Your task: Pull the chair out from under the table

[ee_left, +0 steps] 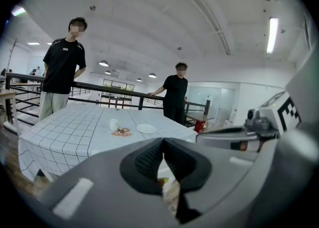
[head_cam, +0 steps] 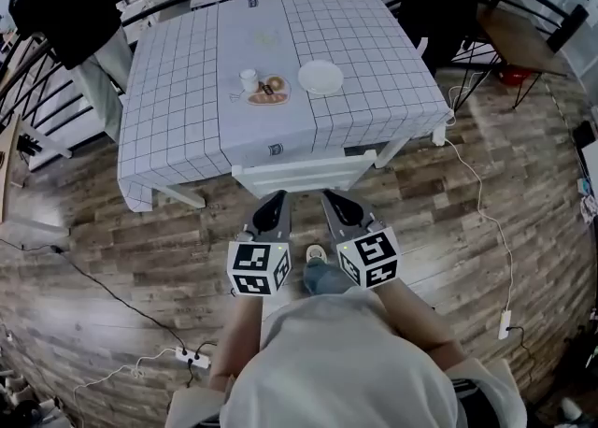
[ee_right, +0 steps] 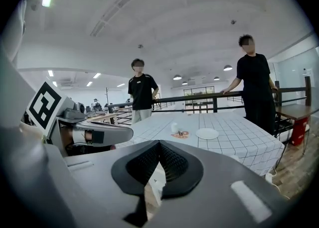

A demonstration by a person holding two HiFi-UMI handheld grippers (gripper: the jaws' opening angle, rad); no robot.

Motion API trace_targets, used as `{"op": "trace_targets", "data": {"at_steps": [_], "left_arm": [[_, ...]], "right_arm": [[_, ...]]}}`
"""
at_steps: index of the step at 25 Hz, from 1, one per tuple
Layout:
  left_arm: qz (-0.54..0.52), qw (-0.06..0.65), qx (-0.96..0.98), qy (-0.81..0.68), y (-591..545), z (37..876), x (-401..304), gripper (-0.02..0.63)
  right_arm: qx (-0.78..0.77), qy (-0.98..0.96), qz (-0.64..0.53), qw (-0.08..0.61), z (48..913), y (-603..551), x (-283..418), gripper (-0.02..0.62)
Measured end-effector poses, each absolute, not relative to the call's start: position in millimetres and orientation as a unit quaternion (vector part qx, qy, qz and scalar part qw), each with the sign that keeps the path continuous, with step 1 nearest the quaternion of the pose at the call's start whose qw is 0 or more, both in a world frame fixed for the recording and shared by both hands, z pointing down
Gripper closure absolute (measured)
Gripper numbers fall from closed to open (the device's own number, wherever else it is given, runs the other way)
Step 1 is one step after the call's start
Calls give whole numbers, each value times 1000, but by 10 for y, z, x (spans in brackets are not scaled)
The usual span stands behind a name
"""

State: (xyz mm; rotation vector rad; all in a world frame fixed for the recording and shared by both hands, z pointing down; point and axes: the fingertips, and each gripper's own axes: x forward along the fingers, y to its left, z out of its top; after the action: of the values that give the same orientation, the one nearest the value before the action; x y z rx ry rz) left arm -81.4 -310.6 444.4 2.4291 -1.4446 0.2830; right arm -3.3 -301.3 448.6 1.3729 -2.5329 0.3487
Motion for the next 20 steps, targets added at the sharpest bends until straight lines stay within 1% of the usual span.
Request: {"op": "trace_targets", "data": {"at_steps": [6, 8, 14, 15, 18, 20], "left_arm": [[128, 147, 845, -499, -3415, 4569, -747, 595], [140, 148, 844, -497, -3499, 4633, -720, 595], [178, 152, 841, -487, -3645, 4849, -697, 591], [188, 150, 843, -480, -3663, 4885, -684, 581], [222, 144, 851, -455, -3715, 4992, -653, 519], [246, 134, 855, -436, -3749, 5051, -638, 492]], "right_arm": [[450, -872, 113, 153, 4612, -3359, 20, 598], [441, -875, 115, 164, 4667, -3441, 38, 574], [404, -885, 113, 203, 4861, -3607, 52, 556], [395, -886, 113, 213, 4900, -3633, 51, 548], [369, -890, 109, 243, 5005, -3716, 48, 522], [351, -892, 107, 265, 5062, -3765, 49, 507]]}}
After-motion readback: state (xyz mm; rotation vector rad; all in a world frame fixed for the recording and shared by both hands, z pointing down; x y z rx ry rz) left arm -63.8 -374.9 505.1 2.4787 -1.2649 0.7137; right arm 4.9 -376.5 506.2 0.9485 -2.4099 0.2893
